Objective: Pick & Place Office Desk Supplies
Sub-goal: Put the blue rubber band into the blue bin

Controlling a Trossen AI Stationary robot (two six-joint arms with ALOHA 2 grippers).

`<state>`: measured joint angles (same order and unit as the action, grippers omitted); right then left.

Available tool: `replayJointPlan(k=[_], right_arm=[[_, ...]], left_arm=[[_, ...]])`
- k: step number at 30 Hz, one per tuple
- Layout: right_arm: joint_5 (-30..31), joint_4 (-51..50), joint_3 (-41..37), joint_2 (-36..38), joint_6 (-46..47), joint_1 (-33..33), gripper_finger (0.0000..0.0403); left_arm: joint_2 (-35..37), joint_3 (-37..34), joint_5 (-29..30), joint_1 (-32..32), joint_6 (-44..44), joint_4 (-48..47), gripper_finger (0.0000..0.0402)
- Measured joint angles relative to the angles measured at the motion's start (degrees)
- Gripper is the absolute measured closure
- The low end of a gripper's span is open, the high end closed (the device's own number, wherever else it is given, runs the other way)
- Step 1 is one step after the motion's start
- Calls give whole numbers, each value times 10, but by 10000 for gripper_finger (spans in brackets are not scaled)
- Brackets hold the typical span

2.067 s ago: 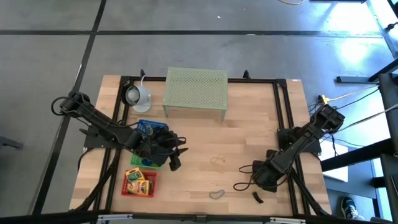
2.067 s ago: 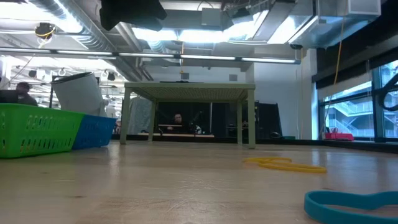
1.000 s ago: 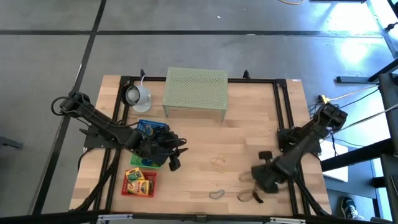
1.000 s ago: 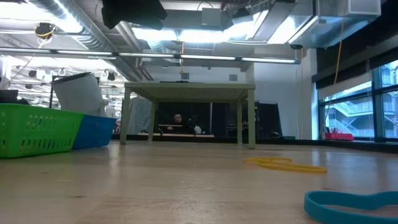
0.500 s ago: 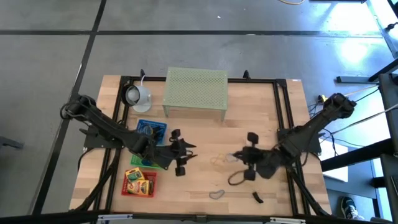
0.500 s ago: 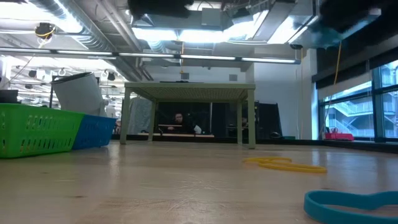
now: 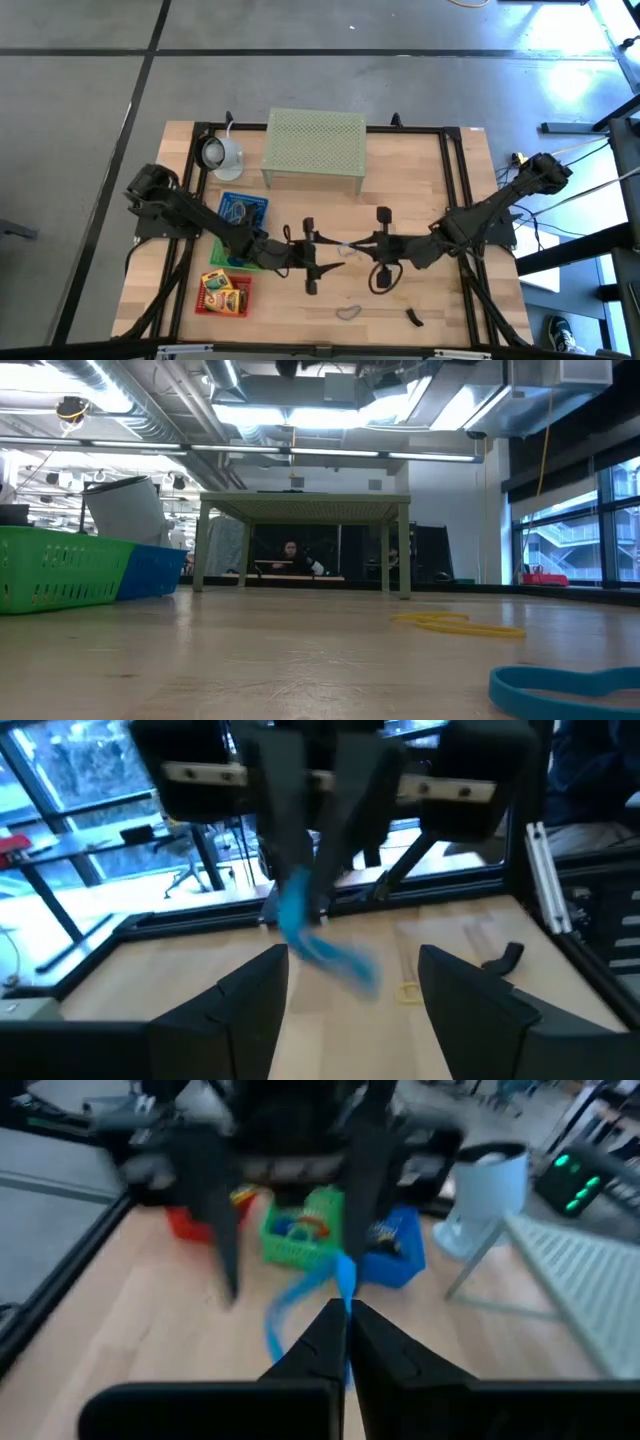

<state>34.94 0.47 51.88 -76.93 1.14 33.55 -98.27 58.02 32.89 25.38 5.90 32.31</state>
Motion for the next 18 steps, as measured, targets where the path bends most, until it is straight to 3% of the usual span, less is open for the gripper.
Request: replayJointPlan(k=[8, 12, 18], right_arm=[[2, 17, 0, -1, -36, -13, 393], [2, 17, 0, -1, -37, -17, 393], [1, 17, 0, -1, -37, -18, 393]], left_arm=[[-23, 0, 6, -1, 1, 28, 201], [-21, 0, 14, -1, -11, 40, 252], [-21, 0, 36, -5, -15, 44, 361]])
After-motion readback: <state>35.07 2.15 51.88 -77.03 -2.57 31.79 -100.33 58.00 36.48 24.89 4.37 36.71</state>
